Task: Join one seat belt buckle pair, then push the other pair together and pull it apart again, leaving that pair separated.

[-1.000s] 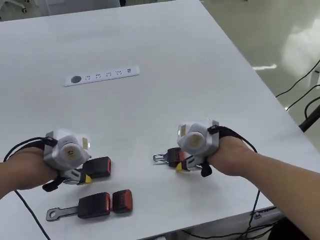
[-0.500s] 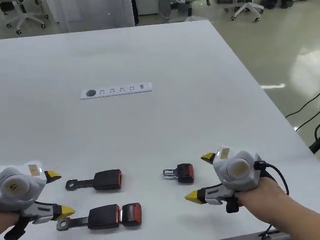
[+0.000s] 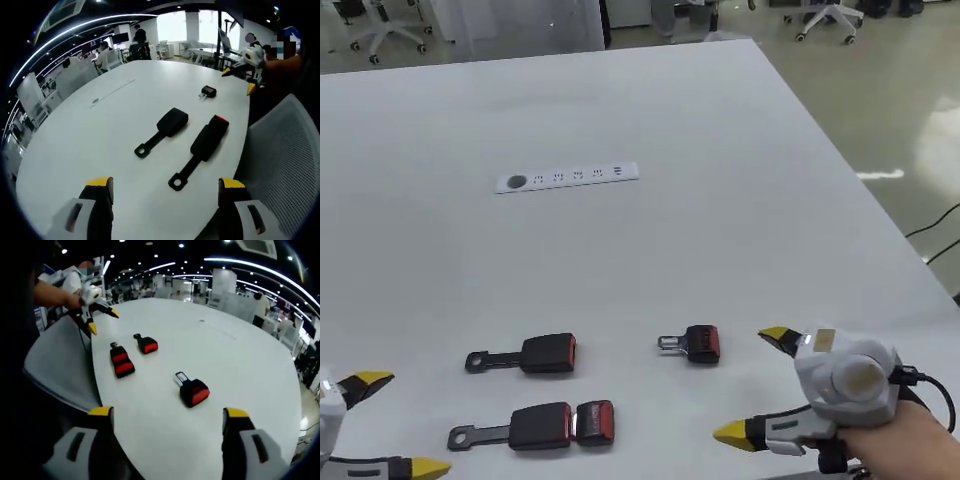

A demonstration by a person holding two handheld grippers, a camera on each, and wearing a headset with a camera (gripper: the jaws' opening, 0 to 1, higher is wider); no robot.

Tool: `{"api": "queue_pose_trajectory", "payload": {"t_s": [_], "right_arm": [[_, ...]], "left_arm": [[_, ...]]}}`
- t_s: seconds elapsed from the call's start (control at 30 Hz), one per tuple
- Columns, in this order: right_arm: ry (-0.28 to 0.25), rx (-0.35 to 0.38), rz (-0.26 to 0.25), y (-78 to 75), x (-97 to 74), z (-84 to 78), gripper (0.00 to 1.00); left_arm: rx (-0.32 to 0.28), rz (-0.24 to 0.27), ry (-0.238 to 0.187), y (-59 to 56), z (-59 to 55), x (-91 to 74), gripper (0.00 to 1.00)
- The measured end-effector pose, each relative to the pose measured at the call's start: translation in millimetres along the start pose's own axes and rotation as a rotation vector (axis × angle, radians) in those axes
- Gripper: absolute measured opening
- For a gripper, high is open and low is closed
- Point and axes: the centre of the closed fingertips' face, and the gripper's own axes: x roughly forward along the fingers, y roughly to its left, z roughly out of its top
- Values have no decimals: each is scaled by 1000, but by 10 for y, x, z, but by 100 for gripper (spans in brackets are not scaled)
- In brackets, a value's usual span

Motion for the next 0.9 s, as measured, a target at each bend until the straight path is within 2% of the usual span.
{"api": "queue_pose_trajectory", "payload": {"t_s": [0.17, 0.33, 0.9], "right_arm": [[-22, 7, -2, 22, -2, 16, 100], [-17, 4, 2, 36, 8, 0, 100], [-54, 70, -48, 28, -93, 21, 100]], "left_arm": [[-13, 15, -8, 4, -73, -56, 100], [-18, 33, -18, 12, -88, -72, 100], [-30, 7, -70, -80, -64, -99, 100]]}}
